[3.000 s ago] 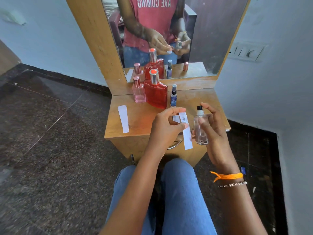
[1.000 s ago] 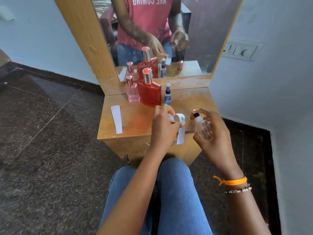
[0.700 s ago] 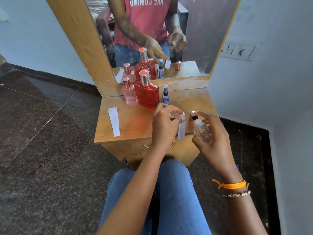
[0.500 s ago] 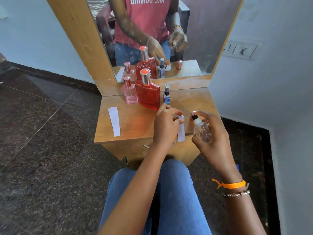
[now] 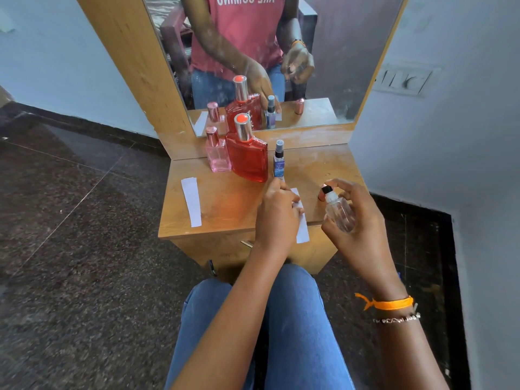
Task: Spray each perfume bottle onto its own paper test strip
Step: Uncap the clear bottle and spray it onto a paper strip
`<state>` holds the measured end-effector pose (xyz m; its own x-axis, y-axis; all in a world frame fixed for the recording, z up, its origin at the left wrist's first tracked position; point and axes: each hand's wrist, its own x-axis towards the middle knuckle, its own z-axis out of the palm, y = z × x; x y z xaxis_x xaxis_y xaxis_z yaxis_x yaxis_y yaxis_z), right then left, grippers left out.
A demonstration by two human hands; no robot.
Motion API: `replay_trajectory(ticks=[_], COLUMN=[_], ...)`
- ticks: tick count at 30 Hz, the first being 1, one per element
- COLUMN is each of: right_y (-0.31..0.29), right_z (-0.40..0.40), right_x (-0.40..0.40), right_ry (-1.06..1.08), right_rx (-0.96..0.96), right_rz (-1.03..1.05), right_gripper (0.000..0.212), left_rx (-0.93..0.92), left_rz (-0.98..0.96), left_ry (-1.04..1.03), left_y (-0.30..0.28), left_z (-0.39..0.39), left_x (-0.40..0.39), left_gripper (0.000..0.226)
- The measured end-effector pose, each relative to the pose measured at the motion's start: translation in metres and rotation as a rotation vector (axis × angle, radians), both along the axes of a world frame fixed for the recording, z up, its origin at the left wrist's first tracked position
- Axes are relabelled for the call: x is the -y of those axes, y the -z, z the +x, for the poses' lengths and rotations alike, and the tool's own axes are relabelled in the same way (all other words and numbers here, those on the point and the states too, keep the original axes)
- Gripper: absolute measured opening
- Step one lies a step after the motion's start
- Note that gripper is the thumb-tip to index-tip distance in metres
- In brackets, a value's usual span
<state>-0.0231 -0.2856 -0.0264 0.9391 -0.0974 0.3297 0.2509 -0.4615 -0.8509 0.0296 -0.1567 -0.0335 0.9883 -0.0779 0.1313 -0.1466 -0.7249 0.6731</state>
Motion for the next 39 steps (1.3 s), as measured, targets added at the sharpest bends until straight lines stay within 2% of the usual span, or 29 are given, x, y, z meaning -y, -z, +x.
replay_trajectory(ticks=[5,9,19,25,39], right_y=[0.001,0.001,0.006,0.006,0.010], right_z=[0.001,0.002,0.002,0.000,0.002], right_x=[0.003,0.002,-0.001,0.000,0.001], right_ry=[0.017,0.016,0.011,0.018,0.023], right_rx=[0.014,0.019,0.009,-0.012,-0.035], right_rz=[0.001,0.000,0.005,0.037,-0.012], right_gripper=[0.050,0.048,0.057,0.049,0.061], left_rx=[0.066,0.047,0.090,0.128,0.142], left_rz=[0.234,0.317,0.293,0.279,0.214], left_ry=[-0.033,-0.014,-0.065,-0.082,-0.078], left_y=[-0.003,-0.004,0.001,0.005,0.006], left_z=[-0.005,-0.004,0.008,0.009,0.014], left_x=[0.002,0.006,0.006,0.006,0.009], left_gripper=[0.023,0.025,0.036,0.034,0.027])
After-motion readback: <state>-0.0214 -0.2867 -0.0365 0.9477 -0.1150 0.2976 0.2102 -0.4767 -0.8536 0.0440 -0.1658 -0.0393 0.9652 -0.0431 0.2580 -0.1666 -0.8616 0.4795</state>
